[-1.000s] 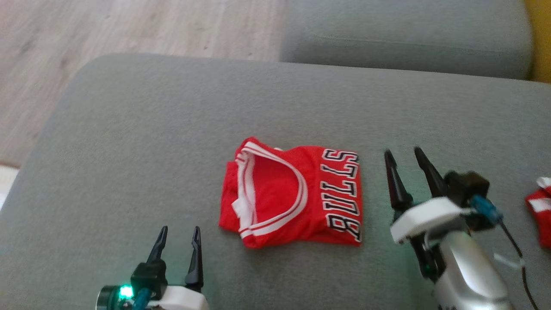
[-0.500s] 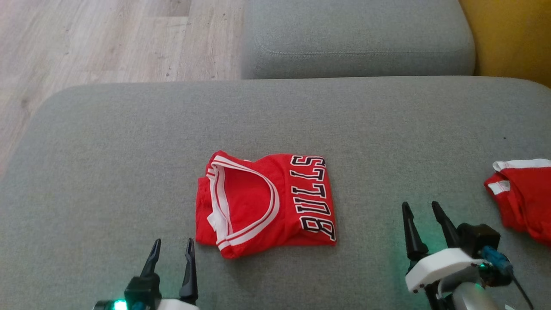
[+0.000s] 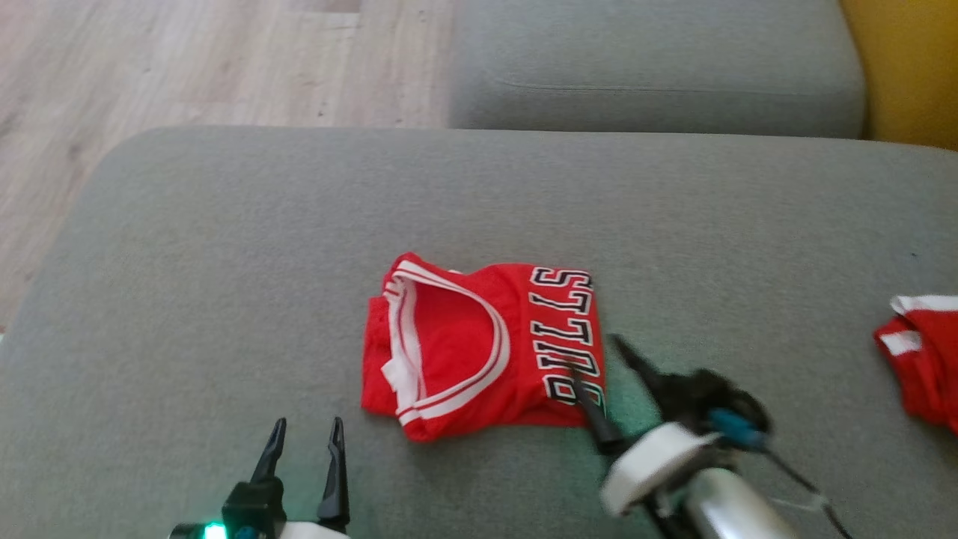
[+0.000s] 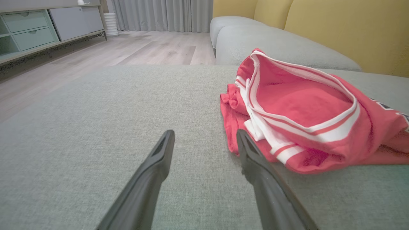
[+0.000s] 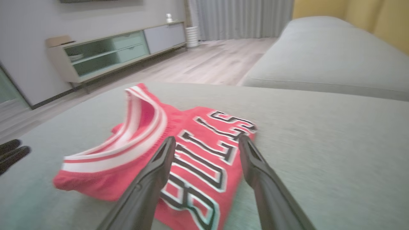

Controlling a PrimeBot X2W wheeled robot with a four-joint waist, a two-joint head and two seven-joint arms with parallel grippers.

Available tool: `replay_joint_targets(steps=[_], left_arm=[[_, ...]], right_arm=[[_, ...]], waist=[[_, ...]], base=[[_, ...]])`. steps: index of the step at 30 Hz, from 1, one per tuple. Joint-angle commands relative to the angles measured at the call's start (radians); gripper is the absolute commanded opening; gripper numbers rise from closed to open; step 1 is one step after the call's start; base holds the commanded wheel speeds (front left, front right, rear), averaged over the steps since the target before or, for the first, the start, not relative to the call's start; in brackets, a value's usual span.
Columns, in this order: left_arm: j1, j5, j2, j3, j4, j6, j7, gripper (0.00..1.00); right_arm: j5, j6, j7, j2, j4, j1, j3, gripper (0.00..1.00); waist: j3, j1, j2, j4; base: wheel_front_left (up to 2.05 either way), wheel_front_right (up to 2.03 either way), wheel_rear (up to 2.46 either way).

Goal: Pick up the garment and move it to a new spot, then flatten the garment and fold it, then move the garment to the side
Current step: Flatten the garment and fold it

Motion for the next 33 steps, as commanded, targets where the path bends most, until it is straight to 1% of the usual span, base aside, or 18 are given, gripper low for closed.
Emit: replay_joint_targets(steps=[1, 4, 7, 11, 14, 15, 20, 25, 26, 27, 28, 29, 33], left_arm=[[-0.037, -0.010, 0.001, 0.018, -0.019, 0.002, -0.010, 1.00], [-0.038, -0.012, 0.001, 0.010, -0.011, 0.001, -0.010, 1.00], [-0.039, -0.014, 0.001, 0.004, -0.006, 0.001, -0.010, 1.00], [-0.040, -0.020, 0.001, -0.001, -0.005, 0.002, -0.010, 1.00], [-0.042, -0.025, 0.001, -0.005, -0.006, 0.005, -0.010, 1.00], [-0.042, -0.025, 0.001, -0.005, -0.006, 0.005, -0.010, 1.00], [-0.055, -0.030, 0.001, -0.009, -0.010, 0.008, -0.010, 1.00], [-0.072, -0.040, 0.001, -0.014, -0.016, 0.013, -0.010, 1.00], [-0.075, -0.042, 0.001, -0.018, -0.016, 0.013, -0.010, 1.00], [-0.078, -0.044, 0.001, -0.022, -0.017, 0.014, -0.010, 1.00], [-0.081, -0.046, 0.001, -0.026, -0.019, 0.015, -0.010, 1.00], [-0.084, -0.049, 0.001, -0.029, -0.020, 0.016, -0.010, 1.00], [-0.092, -0.054, 0.001, -0.044, -0.027, 0.018, -0.010, 1.00]], right_arm=[[0.022, -0.001, -0.006, 0.000, -0.029, -0.071, 0.110, 1.00], [0.061, -0.001, -0.006, 0.000, -0.012, -0.120, 0.253, 1.00], [0.110, -0.001, -0.006, 0.000, 0.017, -0.161, 0.375, 1.00], [0.151, -0.001, -0.006, 0.000, 0.078, -0.212, 0.494, 1.00], [0.165, -0.001, -0.005, 0.000, 0.138, -0.247, 0.538, 1.00], [0.165, -0.001, -0.005, 0.000, 0.138, -0.247, 0.538, 1.00], [0.162, -0.001, -0.005, 0.000, 0.218, -0.298, 0.572, 1.00], [0.194, -0.001, 0.017, 0.000, 0.258, -0.326, 0.616, 1.00], [0.203, -0.001, 0.024, 0.000, 0.263, -0.332, 0.626, 0.96], [0.213, -0.001, 0.027, 0.000, 0.265, -0.337, 0.634, 0.67], [0.222, -0.001, 0.028, 0.000, 0.267, -0.343, 0.642, 0.42], [0.234, -0.001, 0.028, 0.000, 0.266, -0.348, 0.651, 0.00], [0.268, -0.001, 0.013, 0.000, 0.252, -0.380, 0.665, 0.00]], waist=[[0.004, 0.0000, 0.0000, 0.030], [0.009, 0.0000, 0.0000, 0.066], [0.014, 0.0000, 0.0000, 0.103], [0.030, 0.0000, 0.0000, 0.144], [0.041, 0.0000, 0.0000, 0.164], [0.041, 0.0000, 0.0000, 0.164], [0.065, 0.0000, 0.0000, 0.182], [0.090, 0.0000, 0.0000, 0.184], [0.094, 0.0000, 0.0000, 0.185], [0.098, 0.0000, 0.0000, 0.185], [0.102, 0.0000, 0.0000, 0.186], [0.105, 0.0000, 0.0000, 0.187], [0.115, 0.0000, 0.0000, 0.196]], base=[[0.00, 0.00, 0.00], [0.00, 0.00, 0.00], [0.00, 0.00, 0.00], [0.00, 0.00, 0.00], [0.00, 0.00, 0.00], [0.00, 0.00, 0.00], [0.00, 0.00, 0.00], [0.00, 0.00, 0.00], [0.00, 0.00, 0.00], [0.00, 0.00, 0.00], [0.00, 0.00, 0.00], [0.00, 0.00, 0.00], [0.00, 0.00, 0.00]])
